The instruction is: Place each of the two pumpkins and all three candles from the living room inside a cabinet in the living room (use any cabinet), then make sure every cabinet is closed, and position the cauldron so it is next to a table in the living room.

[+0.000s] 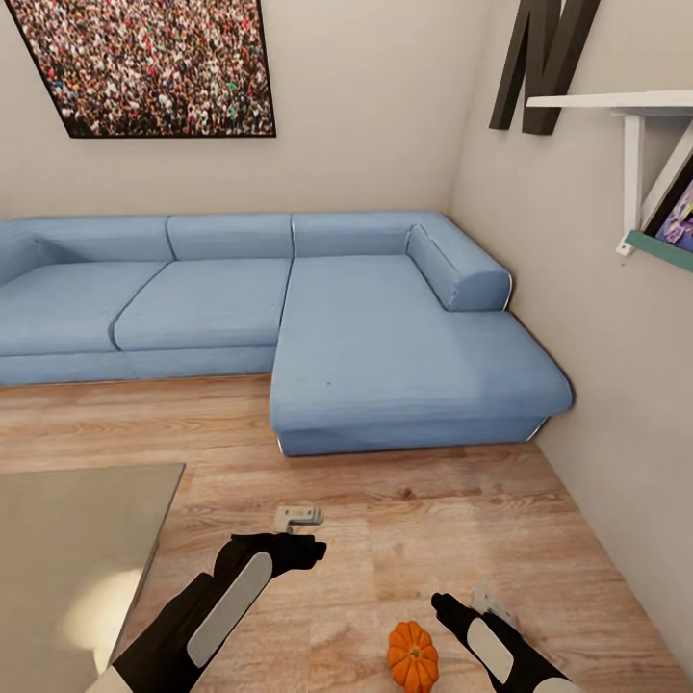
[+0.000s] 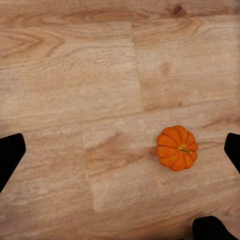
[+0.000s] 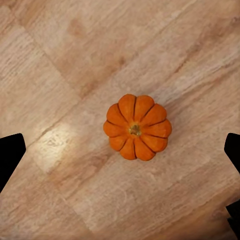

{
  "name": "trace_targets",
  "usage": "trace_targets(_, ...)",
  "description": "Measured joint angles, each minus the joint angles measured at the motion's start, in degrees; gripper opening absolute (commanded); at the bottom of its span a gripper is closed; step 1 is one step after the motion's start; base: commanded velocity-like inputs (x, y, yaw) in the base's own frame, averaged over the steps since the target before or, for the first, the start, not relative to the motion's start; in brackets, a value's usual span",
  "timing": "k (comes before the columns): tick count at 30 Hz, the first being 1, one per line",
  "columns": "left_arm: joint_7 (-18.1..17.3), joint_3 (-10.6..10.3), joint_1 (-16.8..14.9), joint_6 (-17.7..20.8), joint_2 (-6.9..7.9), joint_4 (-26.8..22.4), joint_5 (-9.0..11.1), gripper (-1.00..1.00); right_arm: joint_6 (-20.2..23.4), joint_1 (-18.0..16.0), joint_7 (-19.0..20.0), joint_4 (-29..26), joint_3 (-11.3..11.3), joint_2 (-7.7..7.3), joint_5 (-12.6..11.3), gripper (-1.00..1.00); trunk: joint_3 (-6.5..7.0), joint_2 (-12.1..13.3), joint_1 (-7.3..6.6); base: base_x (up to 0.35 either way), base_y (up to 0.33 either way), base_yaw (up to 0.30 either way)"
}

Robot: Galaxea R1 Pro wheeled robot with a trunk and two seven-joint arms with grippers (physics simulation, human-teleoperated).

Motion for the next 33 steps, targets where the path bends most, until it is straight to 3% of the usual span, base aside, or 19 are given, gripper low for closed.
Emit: trace_targets(33, 0.0, -0.2, 0.0, 0.0, -0.54, 0.1, 0.0, 1.0, -1.9, 0.0, 0.1, 0.1, 0.0, -0.09, 0.1, 1.0, -5.92, -13.2, 7.25, 0.0, 0.0, 0.0)
